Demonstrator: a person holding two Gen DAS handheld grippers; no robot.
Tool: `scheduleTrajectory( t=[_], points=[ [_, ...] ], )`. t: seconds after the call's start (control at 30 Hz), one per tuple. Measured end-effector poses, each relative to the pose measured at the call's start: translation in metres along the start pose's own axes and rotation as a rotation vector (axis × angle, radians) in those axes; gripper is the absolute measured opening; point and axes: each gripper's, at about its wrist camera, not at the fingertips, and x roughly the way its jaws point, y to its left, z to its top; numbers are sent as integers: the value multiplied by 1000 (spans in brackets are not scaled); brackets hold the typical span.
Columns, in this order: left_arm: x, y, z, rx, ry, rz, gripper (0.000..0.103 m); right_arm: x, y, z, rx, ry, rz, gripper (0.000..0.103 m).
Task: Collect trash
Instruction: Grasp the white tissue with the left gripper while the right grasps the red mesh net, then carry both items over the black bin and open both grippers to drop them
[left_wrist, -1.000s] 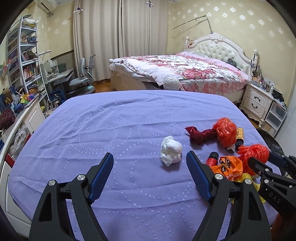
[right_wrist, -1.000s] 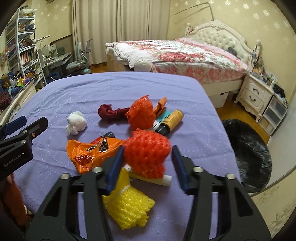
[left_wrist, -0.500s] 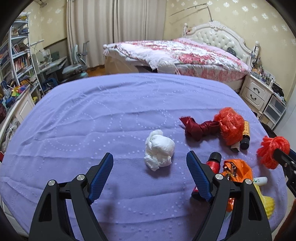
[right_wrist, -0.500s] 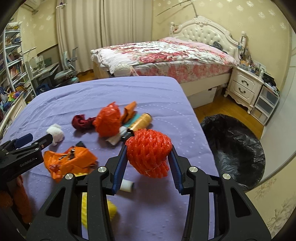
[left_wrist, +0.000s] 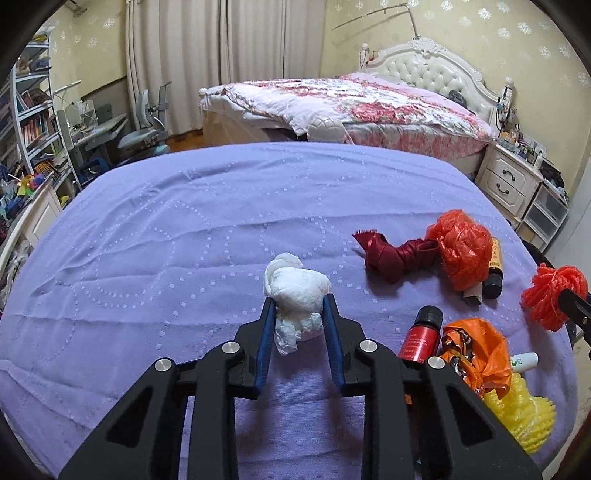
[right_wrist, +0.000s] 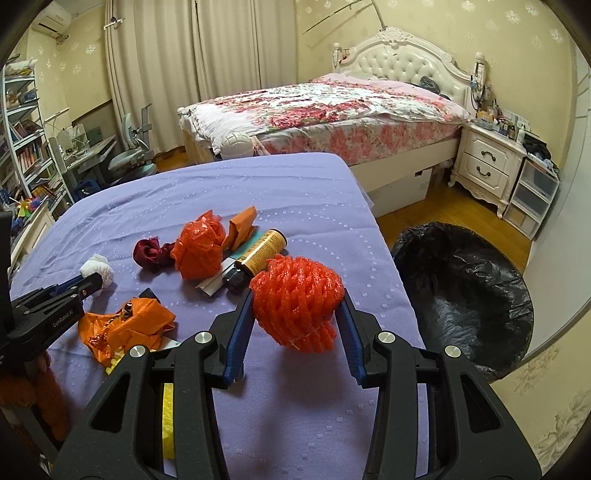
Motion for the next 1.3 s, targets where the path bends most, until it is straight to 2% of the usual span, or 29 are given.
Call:
scheduleTrajectory(
  t=[0.23, 0.37, 0.5, 0.83, 0.97, 1.3],
  points=[
    [-22, 8, 5, -21, -58, -2, 27, -9, 1, 2, -6, -20, 2, 43],
    [-40, 6, 11, -7, -119, 2, 27, -17, -4, 6, 2, -42, -12, 43],
    [-56, -9, 20, 9, -169, -38, 27, -25, -16, 10, 14, -66, -49, 43],
    [-58, -86, 32, 123, -193, -194, 27, -31, -76, 16, 70, -104, -200, 43],
    [-53, -121, 37, 169, -196, -248, 27, -26, -100, 16, 110, -95, -230, 43],
    [-28, -191, 34, 219, -164, -314, 27, -12, -143, 15, 165, -84, -300, 43]
  ],
)
